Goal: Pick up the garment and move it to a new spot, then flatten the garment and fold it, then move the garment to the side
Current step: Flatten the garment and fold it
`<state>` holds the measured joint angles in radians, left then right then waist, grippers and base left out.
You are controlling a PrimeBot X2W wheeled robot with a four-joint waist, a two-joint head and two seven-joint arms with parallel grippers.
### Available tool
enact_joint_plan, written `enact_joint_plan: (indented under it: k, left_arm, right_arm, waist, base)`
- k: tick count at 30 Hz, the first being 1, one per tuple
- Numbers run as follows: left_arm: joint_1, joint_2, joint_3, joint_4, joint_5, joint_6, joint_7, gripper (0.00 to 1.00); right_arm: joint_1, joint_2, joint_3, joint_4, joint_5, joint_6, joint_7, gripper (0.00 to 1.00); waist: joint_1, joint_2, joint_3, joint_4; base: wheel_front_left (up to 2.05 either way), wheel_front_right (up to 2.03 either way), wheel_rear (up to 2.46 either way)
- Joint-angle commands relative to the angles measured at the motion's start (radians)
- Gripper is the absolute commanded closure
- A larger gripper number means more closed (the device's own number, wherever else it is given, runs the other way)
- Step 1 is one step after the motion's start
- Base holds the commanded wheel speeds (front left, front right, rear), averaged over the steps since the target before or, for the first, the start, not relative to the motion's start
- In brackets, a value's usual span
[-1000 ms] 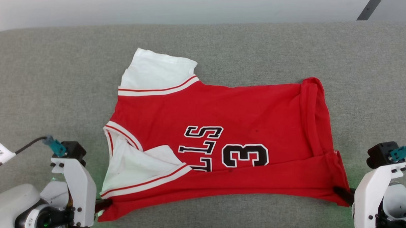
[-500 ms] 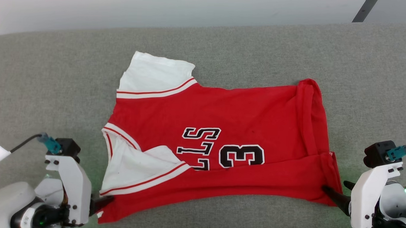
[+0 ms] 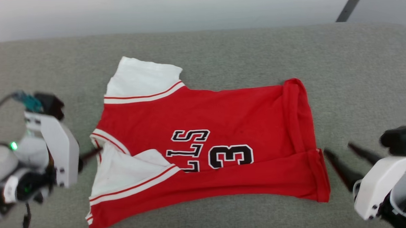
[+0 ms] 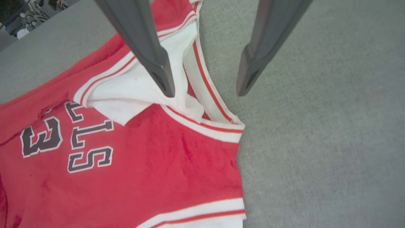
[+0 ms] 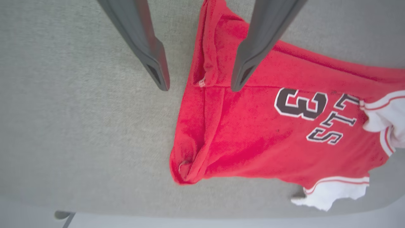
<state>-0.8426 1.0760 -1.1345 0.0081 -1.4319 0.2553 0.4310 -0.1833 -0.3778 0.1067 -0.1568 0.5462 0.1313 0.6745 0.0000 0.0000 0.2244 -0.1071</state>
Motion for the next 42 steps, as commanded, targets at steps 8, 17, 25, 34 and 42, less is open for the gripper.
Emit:
enact_joint_plan:
  k: [8,17,25,34,42]
  left_arm:
    - [-0.151,-0.055,0.056,0.097,0.102,-0.028,-0.059,0.00]
    - [-0.285,-0.111,0.074,0.251,0.182,-0.100,-0.075,0.00]
    - [-0.403,-0.160,0.064,0.416,0.238,-0.169,-0.034,0.00]
    - [-0.496,-0.188,0.029,0.605,0.276,-0.224,0.075,0.00]
    - [-0.509,-0.227,0.002,0.732,0.240,-0.252,0.219,0.00]
  right_arm:
    - [-0.053,0.023,-0.007,-0.064,-0.102,-0.001,-0.390,0.00]
    - [-0.082,0.075,-0.021,-0.075,-0.213,-0.001,-0.694,0.00]
    - [-0.090,0.130,-0.041,-0.086,-0.284,-0.001,-0.803,0.00]
    - [-0.106,0.171,-0.028,-0.078,-0.300,-0.001,-0.842,0.00]
    - [-0.119,0.176,-0.029,-0.072,-0.293,-0.001,-0.835,0.00]
  waist:
    - [0.0000,0.0000,0.049,-0.074]
    - [0.0000,0.0000,0.128,-0.141]
    - [0.0000,0.0000,0.219,-0.189]
    - [0.0000,0.0000,0.294,-0.226]
    - [0.0000,0.0000,0.314,-0.230]
  base:
    - [0.00,0.00,0.00]
    - [0.00,0.00,0.00]
    - [0.00,0.00,0.00]
    - [0.00,0.00,0.00]
    - [0.00,0.00,0.00]
